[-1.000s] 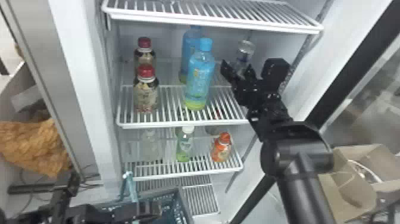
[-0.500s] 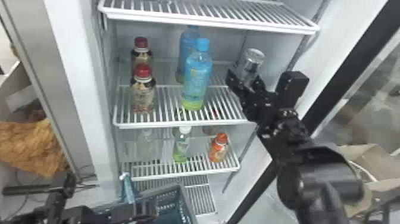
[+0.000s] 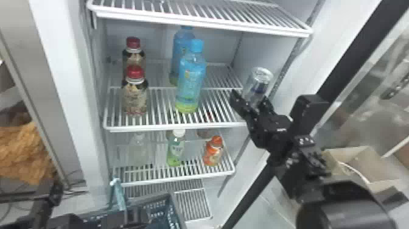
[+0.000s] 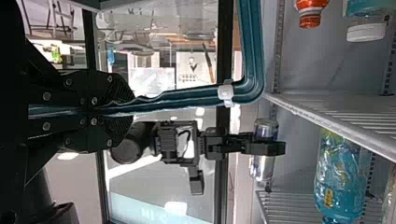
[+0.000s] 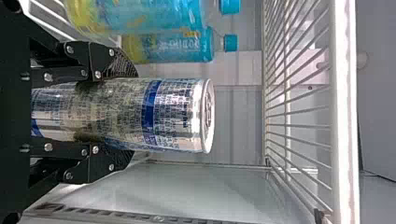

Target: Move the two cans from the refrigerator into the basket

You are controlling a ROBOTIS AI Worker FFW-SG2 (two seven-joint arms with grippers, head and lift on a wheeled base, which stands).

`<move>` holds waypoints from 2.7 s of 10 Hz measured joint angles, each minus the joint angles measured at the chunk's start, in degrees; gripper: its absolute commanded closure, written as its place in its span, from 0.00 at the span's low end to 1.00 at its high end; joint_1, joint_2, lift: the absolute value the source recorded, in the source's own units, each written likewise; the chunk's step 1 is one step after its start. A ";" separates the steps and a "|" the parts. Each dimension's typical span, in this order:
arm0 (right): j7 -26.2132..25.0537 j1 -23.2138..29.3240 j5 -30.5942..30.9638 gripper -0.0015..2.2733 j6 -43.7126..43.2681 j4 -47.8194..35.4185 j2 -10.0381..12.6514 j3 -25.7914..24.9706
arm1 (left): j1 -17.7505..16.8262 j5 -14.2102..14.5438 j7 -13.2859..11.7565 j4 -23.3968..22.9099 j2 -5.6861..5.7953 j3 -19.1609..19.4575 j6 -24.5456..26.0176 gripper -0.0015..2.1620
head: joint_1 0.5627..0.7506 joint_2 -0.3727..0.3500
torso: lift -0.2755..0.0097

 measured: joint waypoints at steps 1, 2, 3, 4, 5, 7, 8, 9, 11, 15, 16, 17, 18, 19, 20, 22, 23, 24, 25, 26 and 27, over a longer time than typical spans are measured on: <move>0.02 2.90 -0.75 0.56 0.88 -3.32 -0.05 -0.56 | 0.18 0.00 0.00 0.00 -0.08 0.06 0.00 0.55 | 0.70 0.11 | 0.88; 0.08 5.96 -1.39 0.56 1.91 -6.76 -0.09 -1.23 | 0.31 0.00 0.00 0.00 -0.14 0.13 0.00 0.55 | 0.70 0.11 | 0.88; 0.27 9.06 -2.19 0.56 3.11 -10.01 -0.13 -1.89 | 0.35 0.00 0.00 0.00 -0.16 0.22 0.00 0.55 | 0.70 0.10 | 0.88; 0.90 11.92 -3.11 0.56 4.31 -12.81 -0.14 -2.42 | 0.41 0.00 0.00 0.00 -0.22 0.32 0.00 0.55 | 0.70 0.10 | 0.88; 1.95 14.40 -3.89 0.56 5.67 -14.91 -0.15 -2.76 | 0.48 0.07 0.00 0.00 -0.27 0.41 0.00 0.55 | 0.70 0.11 | 0.88; 3.96 18.91 -5.38 0.56 8.80 -18.52 -0.09 -2.91 | 0.50 0.09 0.00 0.00 -0.37 0.49 0.00 0.55 | 0.70 0.13 | 0.88; 4.85 21.38 -6.44 0.56 11.46 -20.48 0.15 -2.89 | 0.51 0.02 0.00 0.00 -0.42 0.49 0.00 0.55 | 0.70 0.13 | 0.88; 6.16 23.36 -7.47 0.56 13.99 -21.85 0.44 -2.87 | 0.51 0.01 0.00 0.00 -0.43 0.57 0.00 0.55 | 0.70 0.15 | 0.88; 10.13 24.64 -8.21 0.56 18.46 -22.29 0.80 -2.86 | 0.51 0.07 0.00 0.00 -0.48 0.70 0.00 0.55 | 0.70 0.18 | 0.88; 15.48 23.48 -9.36 0.56 24.73 -18.95 1.69 -0.82 | 0.14 0.00 0.13 0.00 -0.87 0.67 0.00 0.55 | 0.70 0.25 | 0.88; 16.52 22.07 -10.31 0.56 25.82 -17.00 1.70 0.38 | 0.09 0.00 0.28 0.00 -0.87 0.65 0.00 0.55 | 0.70 0.27 | 0.88; 17.90 20.23 -10.97 0.56 26.90 -14.80 1.70 1.54 | 0.00 0.02 0.41 0.00 -0.89 0.59 0.00 0.55 | 0.70 0.31 | 0.88; 18.72 18.59 -11.29 0.56 27.55 -12.75 1.66 2.71 | -0.13 0.12 0.44 0.00 -0.93 0.55 0.00 0.55 | 0.70 0.34 | 0.88; 19.52 17.20 -11.94 0.56 27.87 -10.39 1.58 4.00 | -0.21 0.26 0.44 0.00 -0.91 0.47 0.00 0.55 | 0.70 0.38 | 0.88; 20.24 15.87 -12.33 0.56 28.25 -7.97 1.53 5.30 | -0.30 0.47 0.44 0.00 -0.88 0.37 -0.01 0.55 | 0.70 0.41 | 0.88; 21.80 13.46 -12.40 0.56 29.39 -2.91 1.34 7.29 | -0.66 0.93 0.44 0.00 -0.81 -0.19 -0.33 0.55 | 0.70 0.44 | 0.88; 22.50 12.39 -12.32 0.45 30.25 -0.80 1.18 7.95 | -0.74 1.11 0.44 0.00 -0.79 -0.35 -0.47 0.55 | 0.70 0.45 | 0.88; 23.59 11.44 -12.24 0.28 31.24 1.21 1.05 8.31 | -0.77 1.23 0.44 0.00 -0.78 -0.44 -0.54 0.55 | 0.70 0.46 | 0.88; 24.33 10.76 -12.08 0.16 31.73 2.81 0.96 8.45 | -0.81 1.27 0.44 0.00 -0.78 -0.46 -0.56 0.55 | 0.70 0.46 | 0.88; 24.43 10.53 -11.99 0.08 31.82 3.35 0.93 8.47 | -0.82 1.34 0.45 0.00 -0.78 -0.48 -0.56 0.55 | 0.70 0.46 | 0.88; 24.49 10.49 -11.85 0.04 31.78 3.26 0.91 8.40 | -0.85 1.35 0.51 0.00 -0.76 -0.48 -0.56 0.55 | 0.70 0.46 | 0.88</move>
